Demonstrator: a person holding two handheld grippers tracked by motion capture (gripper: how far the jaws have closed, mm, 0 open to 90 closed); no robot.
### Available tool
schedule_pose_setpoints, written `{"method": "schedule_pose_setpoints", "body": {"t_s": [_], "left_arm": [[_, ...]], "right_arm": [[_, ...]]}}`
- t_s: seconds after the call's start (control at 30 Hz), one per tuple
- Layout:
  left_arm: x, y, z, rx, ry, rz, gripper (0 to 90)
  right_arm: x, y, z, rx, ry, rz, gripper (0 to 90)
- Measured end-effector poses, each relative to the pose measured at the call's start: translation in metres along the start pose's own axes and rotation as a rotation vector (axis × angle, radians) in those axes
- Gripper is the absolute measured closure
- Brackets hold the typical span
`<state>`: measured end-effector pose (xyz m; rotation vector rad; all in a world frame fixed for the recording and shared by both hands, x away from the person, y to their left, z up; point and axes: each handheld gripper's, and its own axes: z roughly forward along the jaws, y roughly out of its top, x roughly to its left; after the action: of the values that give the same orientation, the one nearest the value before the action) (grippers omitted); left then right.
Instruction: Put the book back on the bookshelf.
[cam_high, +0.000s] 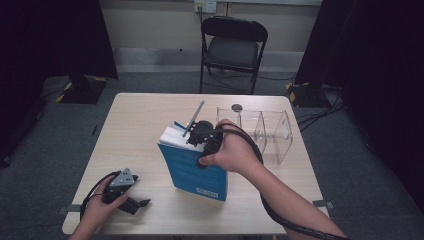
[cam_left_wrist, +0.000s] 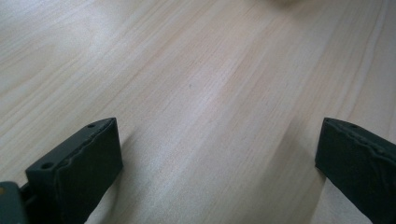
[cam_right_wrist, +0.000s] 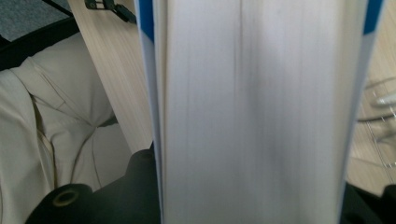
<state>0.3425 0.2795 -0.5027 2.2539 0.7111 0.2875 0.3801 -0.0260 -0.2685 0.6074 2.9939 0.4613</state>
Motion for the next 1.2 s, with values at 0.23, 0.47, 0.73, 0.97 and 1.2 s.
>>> {"method": "schedule_pose_setpoints", "body": {"t_s": [0.23,0.47,0.73,0.97,1.2], "left_arm": [[0.000,0.000,0.000,-0.001,-0.001,-0.005,0.0],[0.000,0.000,0.000,-0.001,0.000,-0.004,0.0],[-0.001,0.000,0.000,0.009,0.005,-0.001,0.0],[-0.001,0.000,0.000,0.008,0.006,-0.002,0.0],[-0.002,0.000,0.001,-0.007,0.008,-0.008,0.0]], "right_arm": [[-0.010,-0.026,-0.010,0.010,-0.021,0.049,62.0],[-0.017,-0.047,-0.005,0.003,-0.039,0.081,61.8],[-0.020,-0.065,-0.001,-0.037,-0.018,0.097,61.6],[-0.017,-0.078,0.002,-0.022,-0.026,0.092,61.5],[-0.018,-0.081,0.002,-0.044,-0.030,0.081,60.5]]}}
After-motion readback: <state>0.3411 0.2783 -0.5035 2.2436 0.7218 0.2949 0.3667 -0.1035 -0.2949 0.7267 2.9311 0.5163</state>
